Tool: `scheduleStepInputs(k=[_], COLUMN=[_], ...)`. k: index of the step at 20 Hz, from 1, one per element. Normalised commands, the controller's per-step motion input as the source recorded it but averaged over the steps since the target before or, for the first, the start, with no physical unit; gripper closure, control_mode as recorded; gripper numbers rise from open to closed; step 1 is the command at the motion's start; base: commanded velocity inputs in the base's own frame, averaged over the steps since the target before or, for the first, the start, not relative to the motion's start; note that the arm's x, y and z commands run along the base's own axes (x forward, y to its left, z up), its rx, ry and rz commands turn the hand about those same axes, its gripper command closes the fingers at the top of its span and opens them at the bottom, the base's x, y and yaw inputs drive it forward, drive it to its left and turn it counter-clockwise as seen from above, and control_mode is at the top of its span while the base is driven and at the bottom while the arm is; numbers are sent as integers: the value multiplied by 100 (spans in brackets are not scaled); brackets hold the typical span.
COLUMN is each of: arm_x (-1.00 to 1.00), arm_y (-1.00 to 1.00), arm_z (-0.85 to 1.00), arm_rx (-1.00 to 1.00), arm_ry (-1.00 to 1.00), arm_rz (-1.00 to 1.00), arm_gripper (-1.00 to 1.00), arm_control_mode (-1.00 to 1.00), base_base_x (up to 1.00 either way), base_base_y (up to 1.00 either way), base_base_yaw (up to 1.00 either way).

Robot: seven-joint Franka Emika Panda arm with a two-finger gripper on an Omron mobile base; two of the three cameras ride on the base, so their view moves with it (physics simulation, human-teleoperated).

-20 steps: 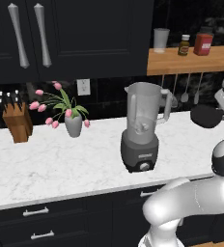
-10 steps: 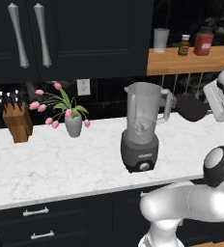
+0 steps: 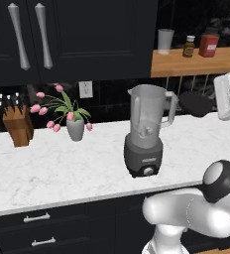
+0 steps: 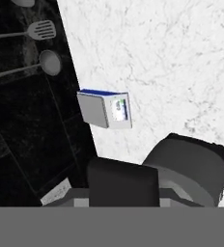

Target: Close the lid blender by securely placing the lid on top.

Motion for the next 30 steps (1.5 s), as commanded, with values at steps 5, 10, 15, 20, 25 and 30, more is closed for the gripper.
scheduleStepInputs(k=[5,10,15,20,25,30], arm_x=[-11,-2,0,20,34,24], arm_y=[12,29,59,77,69,41], arm_z=[80,74,32,0,0,-9], arm_rx=[13,11,4,0,-4,-7], arm_ry=[-17,-14,-3,1,13,18], arm_rz=[0,0,0,0,0,0], arm_gripper=[100,100,100,100,100,100], arm_control_mode=[-100,-100,-100,-100,-100,-100], base_base_x=[0,0,0,0,0,0], base_base_y=[0,0,0,0,0,0], base_base_yaw=[0,0,0,0,0,0])
